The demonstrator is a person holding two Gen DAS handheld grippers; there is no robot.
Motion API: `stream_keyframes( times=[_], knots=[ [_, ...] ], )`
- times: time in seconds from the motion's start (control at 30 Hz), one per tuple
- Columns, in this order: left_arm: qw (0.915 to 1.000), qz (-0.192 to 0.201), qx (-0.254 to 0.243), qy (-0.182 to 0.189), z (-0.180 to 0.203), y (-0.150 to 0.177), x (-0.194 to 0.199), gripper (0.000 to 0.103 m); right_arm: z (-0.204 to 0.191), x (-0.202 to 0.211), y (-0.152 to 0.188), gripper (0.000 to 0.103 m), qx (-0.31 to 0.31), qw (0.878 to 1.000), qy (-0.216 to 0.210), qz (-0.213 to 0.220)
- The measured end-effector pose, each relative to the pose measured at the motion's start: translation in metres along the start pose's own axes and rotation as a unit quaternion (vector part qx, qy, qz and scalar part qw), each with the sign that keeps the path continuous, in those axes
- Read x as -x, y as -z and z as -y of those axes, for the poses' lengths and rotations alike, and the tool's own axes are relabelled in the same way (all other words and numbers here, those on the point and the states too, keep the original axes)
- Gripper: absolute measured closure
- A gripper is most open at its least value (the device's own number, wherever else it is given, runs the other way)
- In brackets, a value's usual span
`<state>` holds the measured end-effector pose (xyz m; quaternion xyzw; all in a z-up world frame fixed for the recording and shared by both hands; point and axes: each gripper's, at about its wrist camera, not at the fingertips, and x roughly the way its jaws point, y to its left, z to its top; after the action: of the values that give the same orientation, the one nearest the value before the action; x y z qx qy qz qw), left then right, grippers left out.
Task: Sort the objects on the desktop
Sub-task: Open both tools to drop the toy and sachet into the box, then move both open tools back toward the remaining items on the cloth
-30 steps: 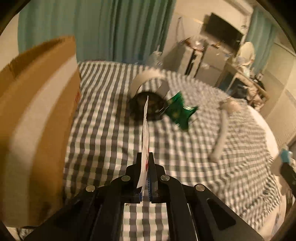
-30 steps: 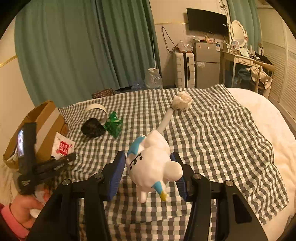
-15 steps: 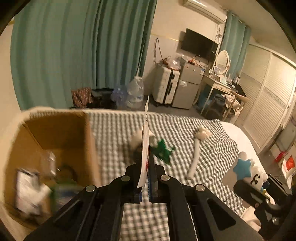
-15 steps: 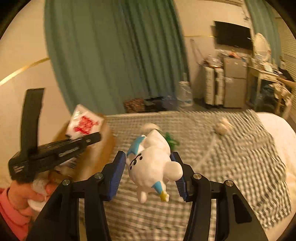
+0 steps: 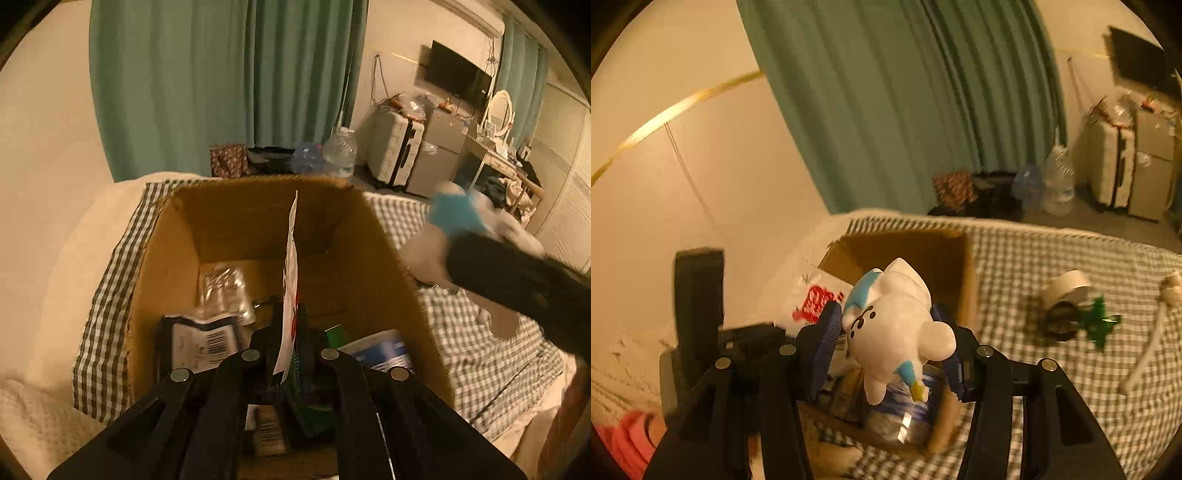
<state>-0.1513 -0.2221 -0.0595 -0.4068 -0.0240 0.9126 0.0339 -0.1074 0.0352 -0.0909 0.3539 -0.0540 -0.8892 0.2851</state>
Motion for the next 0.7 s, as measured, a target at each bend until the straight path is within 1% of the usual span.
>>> stream_keyframes(
  times=[0.07,0.1,0.13,0.17,0.2,0.23,0.3,0.37,0.4,0.43,0.57,0.63,0.7],
  knots=[
    [1.0000,-0.005,0.000,-0.001,-0.005,0.003,-0.008,0.097,-0.008,-0.025,-0.006,0.052,0.011,1.000,0.008,-0.021],
    [1.0000,-0.008,-0.001,-0.001,-0.006,0.004,-0.011,0.093,-0.009,-0.032,-0.009,0.052,0.011,1.000,0.012,-0.021],
    [0.9999,-0.010,-0.001,0.003,-0.007,0.005,-0.013,0.078,-0.009,-0.040,-0.013,0.043,0.005,1.000,0.016,-0.020],
    [0.9998,-0.015,0.000,0.008,-0.010,0.006,-0.014,0.064,-0.007,-0.044,-0.016,0.029,-0.002,1.000,0.019,-0.018],
    [0.9997,-0.021,0.000,0.012,-0.011,0.007,-0.015,0.027,-0.005,-0.047,-0.020,0.023,-0.012,0.999,0.030,-0.014],
    [0.9998,-0.018,0.002,0.010,-0.016,0.011,-0.012,0.008,-0.001,-0.051,-0.025,0.017,-0.030,0.999,0.043,-0.011],
    [0.9999,0.013,0.006,0.000,-0.017,0.014,-0.005,0.007,0.005,-0.050,-0.031,0.016,-0.053,0.998,0.035,-0.006],
    [0.9999,0.016,0.001,-0.004,-0.017,0.016,-0.004,0.006,0.012,-0.045,-0.034,0.016,-0.066,0.997,0.029,0.002],
    [0.9999,0.013,0.001,-0.009,-0.017,0.016,-0.005,0.006,0.016,-0.039,-0.035,0.016,-0.067,0.997,0.034,0.008],
    [0.9998,0.013,0.002,-0.013,-0.016,0.017,-0.004,0.006,0.019,-0.034,-0.036,0.016,-0.064,0.997,0.044,0.015],
    [0.9996,0.020,0.010,-0.017,-0.007,0.023,0.009,0.006,0.033,-0.001,-0.027,0.016,-0.059,0.994,0.079,0.036],
    [0.9994,0.025,0.015,-0.020,0.002,0.021,0.021,0.001,0.042,0.028,-0.016,0.016,-0.059,0.991,0.105,0.050],
    [0.9990,0.035,0.015,-0.025,0.012,0.022,0.033,0.000,0.053,0.056,-0.003,0.016,-0.053,0.987,0.139,0.065]
  ],
)
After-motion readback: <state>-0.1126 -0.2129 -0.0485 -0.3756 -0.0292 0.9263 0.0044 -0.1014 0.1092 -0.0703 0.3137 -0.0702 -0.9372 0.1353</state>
